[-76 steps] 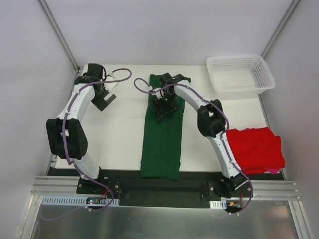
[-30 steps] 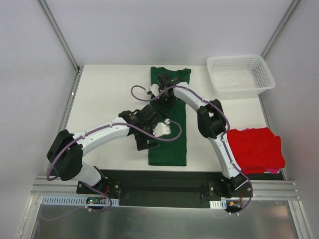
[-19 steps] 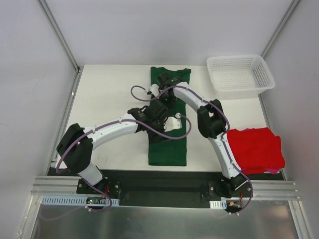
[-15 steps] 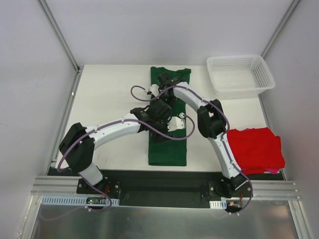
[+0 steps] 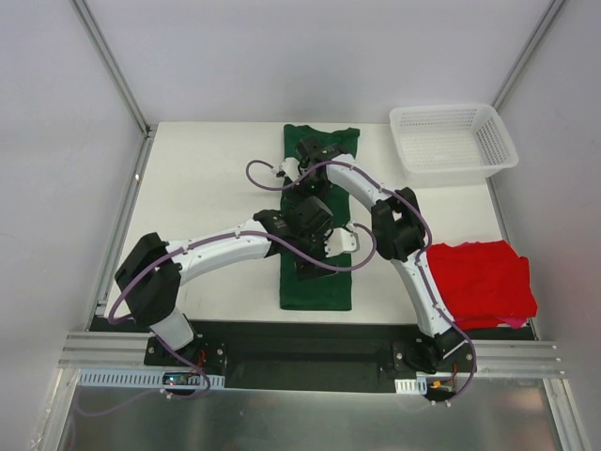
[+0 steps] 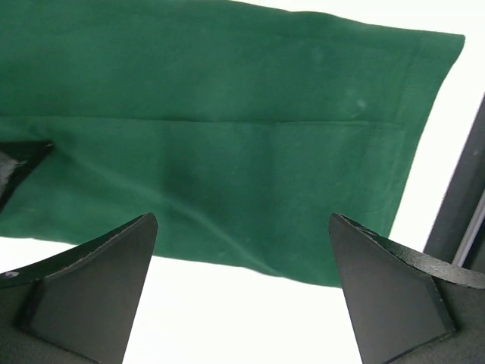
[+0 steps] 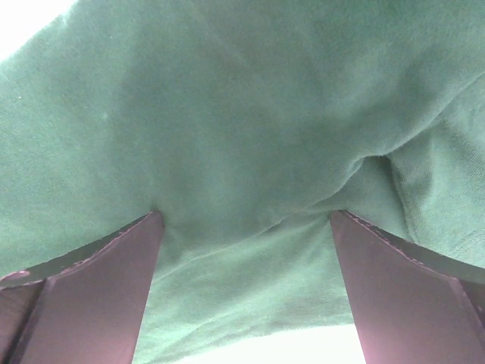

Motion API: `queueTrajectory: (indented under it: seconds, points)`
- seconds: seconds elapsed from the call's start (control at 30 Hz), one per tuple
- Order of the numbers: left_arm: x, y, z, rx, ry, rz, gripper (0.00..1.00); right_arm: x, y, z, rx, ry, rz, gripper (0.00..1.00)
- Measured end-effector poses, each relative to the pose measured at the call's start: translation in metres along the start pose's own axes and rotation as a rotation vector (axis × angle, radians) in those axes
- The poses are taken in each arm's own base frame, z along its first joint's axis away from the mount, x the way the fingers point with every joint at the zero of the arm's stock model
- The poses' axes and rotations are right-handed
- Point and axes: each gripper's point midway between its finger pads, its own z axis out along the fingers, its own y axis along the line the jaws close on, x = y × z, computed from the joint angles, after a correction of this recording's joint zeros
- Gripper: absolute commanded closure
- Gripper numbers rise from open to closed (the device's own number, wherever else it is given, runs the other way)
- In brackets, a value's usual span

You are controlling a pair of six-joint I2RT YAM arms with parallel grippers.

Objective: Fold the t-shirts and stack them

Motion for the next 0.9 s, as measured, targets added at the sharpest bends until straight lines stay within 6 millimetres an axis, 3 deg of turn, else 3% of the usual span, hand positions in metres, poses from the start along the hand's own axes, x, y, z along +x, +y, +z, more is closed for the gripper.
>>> queueTrajectory:
  seconds: [0.13,0.53,0.9]
  points:
    - [0.003,-0.007,0.007,0.027,0.01,-0.033,0.04,0.0,-0.001,0.0,0.001,-0.002,0.001,0.03]
    - [0.047,-0.024,0.059,0.091,0.132,-0.102,0.05,-0.001,-0.001,0.0,0.001,-0.005,-0.002,0.03]
    - [0.043,-0.025,0.067,0.096,0.095,-0.099,0.05,0.0,-0.002,0.0,0.002,-0.002,-0.02,0.03]
